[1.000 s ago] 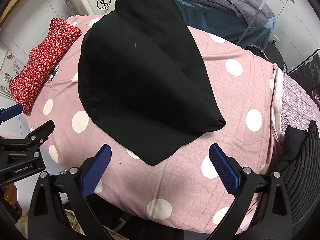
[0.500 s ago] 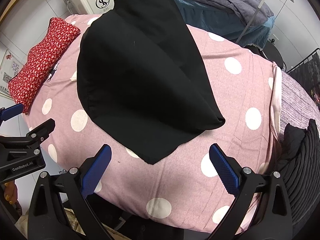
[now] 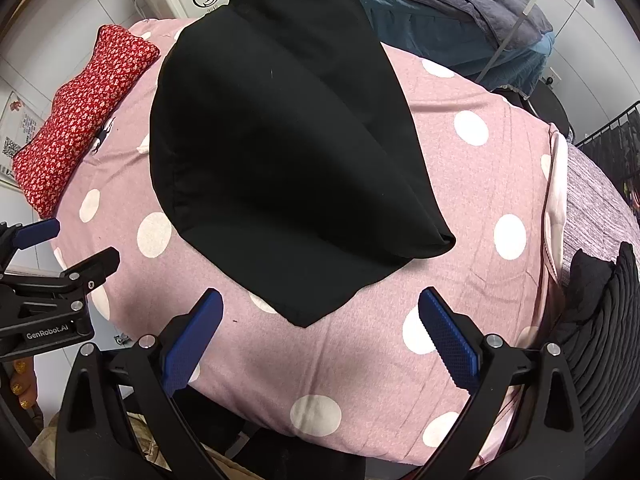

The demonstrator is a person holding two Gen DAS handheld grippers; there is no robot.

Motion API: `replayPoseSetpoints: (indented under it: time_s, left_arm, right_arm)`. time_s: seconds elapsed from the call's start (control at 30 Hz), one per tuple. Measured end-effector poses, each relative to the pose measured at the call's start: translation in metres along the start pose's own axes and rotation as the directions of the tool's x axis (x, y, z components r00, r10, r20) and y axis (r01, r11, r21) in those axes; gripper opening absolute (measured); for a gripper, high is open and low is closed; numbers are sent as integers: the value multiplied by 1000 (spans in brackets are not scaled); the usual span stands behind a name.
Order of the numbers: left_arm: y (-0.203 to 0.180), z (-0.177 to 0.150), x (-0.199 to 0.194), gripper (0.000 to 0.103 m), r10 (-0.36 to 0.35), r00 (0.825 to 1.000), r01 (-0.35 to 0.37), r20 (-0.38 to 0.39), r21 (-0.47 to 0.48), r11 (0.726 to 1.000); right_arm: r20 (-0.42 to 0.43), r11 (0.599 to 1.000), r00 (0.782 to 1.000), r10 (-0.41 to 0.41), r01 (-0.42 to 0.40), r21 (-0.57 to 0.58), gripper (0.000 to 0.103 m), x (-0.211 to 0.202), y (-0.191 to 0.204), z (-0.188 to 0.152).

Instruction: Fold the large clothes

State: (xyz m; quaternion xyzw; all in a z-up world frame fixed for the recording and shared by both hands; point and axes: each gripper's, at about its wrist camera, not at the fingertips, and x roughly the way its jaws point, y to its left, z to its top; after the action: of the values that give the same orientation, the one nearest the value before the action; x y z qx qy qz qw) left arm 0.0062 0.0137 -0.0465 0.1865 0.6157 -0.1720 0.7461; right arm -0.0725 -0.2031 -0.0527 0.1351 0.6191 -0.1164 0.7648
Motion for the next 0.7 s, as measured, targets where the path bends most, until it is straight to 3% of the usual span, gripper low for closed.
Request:
replayPoseSetpoints:
  time_s: [0.17,0.33,0.4,0.5,0.57,0.7]
  left_arm:
    - [15,2,15,96,-58,997,55,-43,-62,997]
    - [52,2,32,96,-90,995,81,-51,-162,983]
    - [72,-1,39,96,-117,992,104,-47,-214,971]
    - [108,-9,46,96,-159,987,157,17,-296,942]
    - [134,-13,49,96,-153,987,163,55,-351,922]
    - [167,-18,61,95,-143,988,151,49,-417,896]
  right_arm:
    - [38,1000,999,6,-5,-6,97,-4,-2,7]
    - [92,997,996,-7,14,-72,97,-9,5,38]
    - [122,994,993,-7,21,-111,97,-12,15,64]
    - [169,982,985,-26,57,-181,97,-15,39,112]
    - [212,967,977,-21,74,-245,97,-19,63,148]
    - [272,917,961,-53,154,-367,97,-6,121,220]
